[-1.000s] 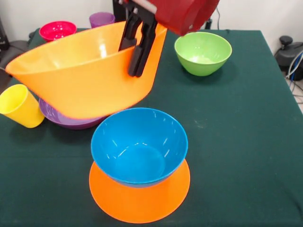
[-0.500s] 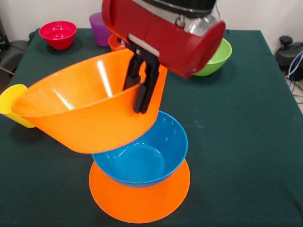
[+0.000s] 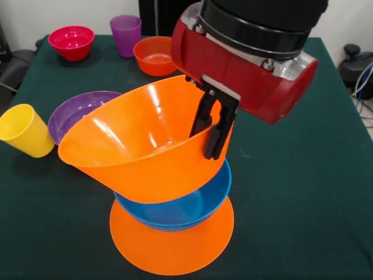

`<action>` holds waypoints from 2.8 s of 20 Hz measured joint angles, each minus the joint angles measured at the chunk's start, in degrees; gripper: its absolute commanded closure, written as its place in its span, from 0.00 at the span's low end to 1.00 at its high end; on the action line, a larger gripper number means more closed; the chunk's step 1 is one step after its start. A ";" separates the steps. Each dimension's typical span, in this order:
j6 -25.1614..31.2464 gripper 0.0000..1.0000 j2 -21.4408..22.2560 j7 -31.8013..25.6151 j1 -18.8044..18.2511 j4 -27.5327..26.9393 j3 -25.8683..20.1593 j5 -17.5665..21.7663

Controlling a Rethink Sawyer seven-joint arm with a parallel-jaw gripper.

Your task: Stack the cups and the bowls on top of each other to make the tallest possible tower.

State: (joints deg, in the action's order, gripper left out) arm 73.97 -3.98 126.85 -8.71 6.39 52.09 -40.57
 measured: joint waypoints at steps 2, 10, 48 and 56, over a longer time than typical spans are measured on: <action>-0.01 1.00 -0.17 0.00 0.43 0.04 0.75 -0.45; -0.01 1.00 -0.19 0.00 2.14 0.45 1.31 -0.50; -3.78 1.00 -1.66 0.00 4.35 7.26 3.98 1.28; -3.78 1.00 -1.68 0.00 5.61 8.11 3.98 1.27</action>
State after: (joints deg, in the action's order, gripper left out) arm 70.19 -5.67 126.85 -3.10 14.50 56.07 -39.30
